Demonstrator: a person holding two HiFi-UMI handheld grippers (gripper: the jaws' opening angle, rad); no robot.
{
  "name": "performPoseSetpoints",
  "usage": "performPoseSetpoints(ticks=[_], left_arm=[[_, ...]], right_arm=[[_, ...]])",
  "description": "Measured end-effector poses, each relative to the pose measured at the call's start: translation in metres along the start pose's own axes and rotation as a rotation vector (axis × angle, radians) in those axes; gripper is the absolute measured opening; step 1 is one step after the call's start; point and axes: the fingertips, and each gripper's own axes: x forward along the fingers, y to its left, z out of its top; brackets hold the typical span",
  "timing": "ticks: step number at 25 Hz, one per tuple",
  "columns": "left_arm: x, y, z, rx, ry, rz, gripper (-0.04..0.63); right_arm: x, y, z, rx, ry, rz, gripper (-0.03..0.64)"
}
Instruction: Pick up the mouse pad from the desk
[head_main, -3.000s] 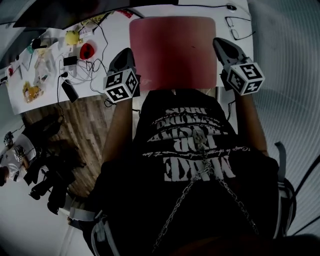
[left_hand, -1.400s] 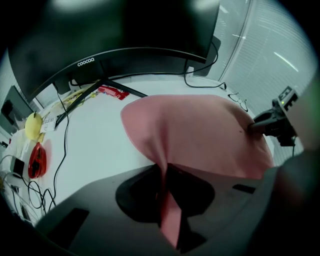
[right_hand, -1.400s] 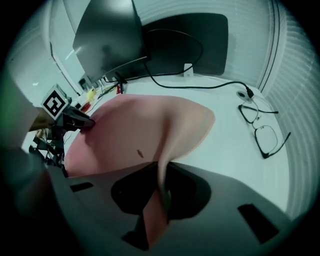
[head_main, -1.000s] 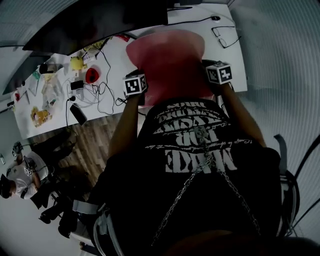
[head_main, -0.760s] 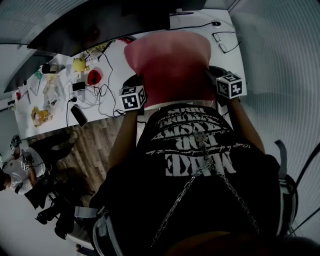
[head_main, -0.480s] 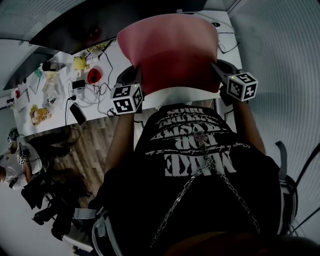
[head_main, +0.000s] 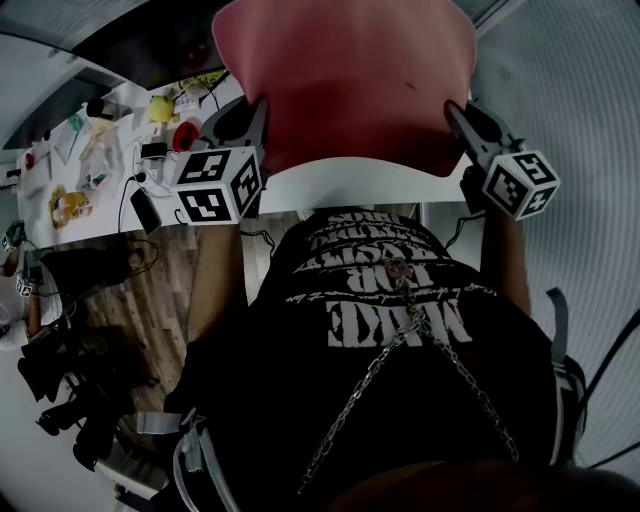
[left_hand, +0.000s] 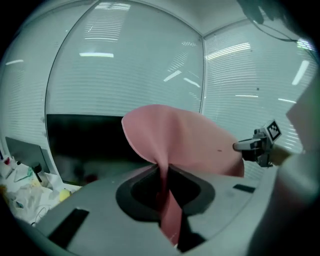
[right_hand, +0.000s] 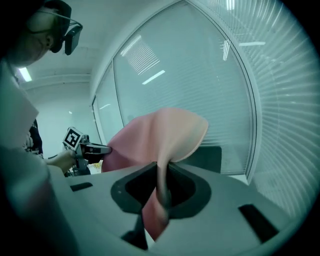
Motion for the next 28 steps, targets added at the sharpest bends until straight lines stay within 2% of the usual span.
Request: performPoseSetpoints(ticks=[7, 12, 15, 19, 23, 28], left_arm=[[-0.010, 0.001, 0.016, 0.002, -0.012, -0.002, 0.055], [-0.009, 0.000, 0.017, 0.008, -0.011, -0.005, 0.055], [0.001, 0.003, 0.006, -0.011, 0.022, -0.008, 0.055], [0.038, 0.017, -0.036, -0.066, 0.119, -0.021, 0.055], [0.079, 0.026, -0.103, -0.176, 0.242, -0.057, 0.055], [0.108, 0.037, -0.168, -0.182, 0.383, -0.032, 0.055]], right_arm=[[0.000, 0.003, 0.023, -0.021, -0.016, 0.019, 0.055], [0.000, -0.001, 0.024, -0.020, -0.014, 0.014, 0.055], [0.002, -0.008, 0.014, 0.009, 0.015, 0.014, 0.055], [0.031, -0.032, -0.031, 0.061, 0.087, 0.013, 0.058], [0.056, -0.049, -0.096, 0.115, 0.217, -0.012, 0.058], [0.080, -0.056, -0.159, 0.172, 0.358, -0.014, 0.060]])
